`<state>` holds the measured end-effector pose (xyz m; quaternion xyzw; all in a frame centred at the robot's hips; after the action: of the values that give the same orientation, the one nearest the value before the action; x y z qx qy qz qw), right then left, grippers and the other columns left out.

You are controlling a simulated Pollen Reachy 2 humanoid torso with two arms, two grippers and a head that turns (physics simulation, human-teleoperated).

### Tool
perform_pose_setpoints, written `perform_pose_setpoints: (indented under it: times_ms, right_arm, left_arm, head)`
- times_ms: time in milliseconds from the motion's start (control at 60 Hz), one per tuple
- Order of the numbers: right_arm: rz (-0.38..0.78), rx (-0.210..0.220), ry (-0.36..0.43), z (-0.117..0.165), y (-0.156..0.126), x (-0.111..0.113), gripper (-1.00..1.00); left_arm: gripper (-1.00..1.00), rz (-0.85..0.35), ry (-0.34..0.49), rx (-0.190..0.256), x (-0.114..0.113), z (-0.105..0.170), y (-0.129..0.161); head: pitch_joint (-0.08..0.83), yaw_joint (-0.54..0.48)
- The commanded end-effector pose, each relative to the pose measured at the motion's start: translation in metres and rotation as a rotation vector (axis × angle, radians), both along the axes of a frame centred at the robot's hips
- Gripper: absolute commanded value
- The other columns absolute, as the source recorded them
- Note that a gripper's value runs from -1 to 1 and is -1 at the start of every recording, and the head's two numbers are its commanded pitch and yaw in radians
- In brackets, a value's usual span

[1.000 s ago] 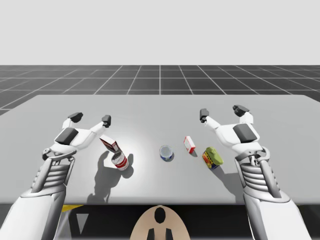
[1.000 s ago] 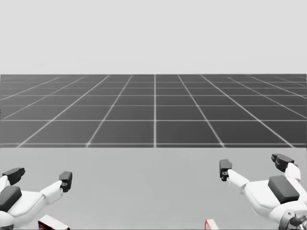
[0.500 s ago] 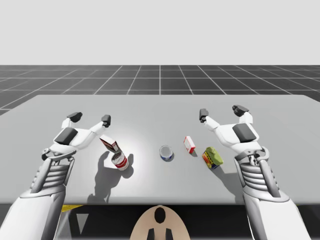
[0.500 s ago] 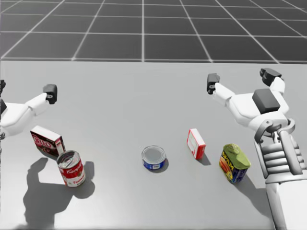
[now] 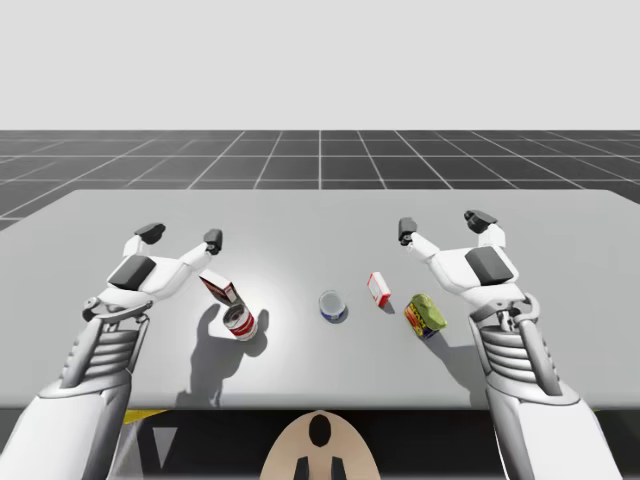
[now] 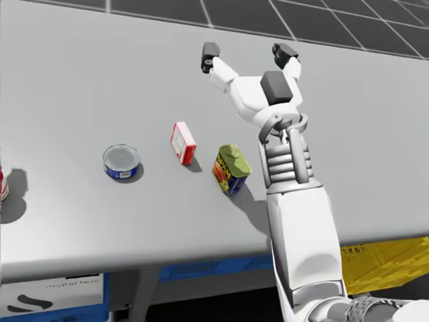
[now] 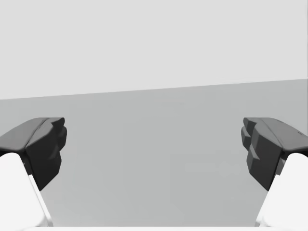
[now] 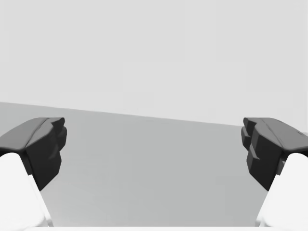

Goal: Pick up the potted meat can and lift it.

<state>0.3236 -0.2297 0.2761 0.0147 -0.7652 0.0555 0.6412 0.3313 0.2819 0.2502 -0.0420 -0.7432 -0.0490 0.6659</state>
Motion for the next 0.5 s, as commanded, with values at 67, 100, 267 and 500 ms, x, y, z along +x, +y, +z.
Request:
perform_pose_setpoints:
  times_ms: [67,100,267,500]
  right_arm:
    - [0.02,0.018,0.005,0.003,0.001,-0.003,-1.0]
    - [0.028,0.024,0.01,0.004,0.001,-0.004,-1.0]
    - [0.039,0.053,0.052,0.014,-0.002,-0.025,-1.0]
    - [0.035,0.031,0.102,-0.009,-0.001,-0.077,-1.0]
  left_arm:
    - [-1.0,-0.002,0.001,0.003,0.0,-0.001,-0.001]
    - [-1.0,-0.001,0.001,0.002,0.0,-0.001,-0.001]
    - [-1.0,0.005,0.002,0.001,-0.001,-0.001,-0.001]
    - [-1.0,0.008,0.012,-0.002,-0.001,-0.003,-0.002]
  head:
    - [0.727,-0.36]
    - [0.723,-0.36]
    - [0.712,-0.36]
    - [0.714,-0.36]
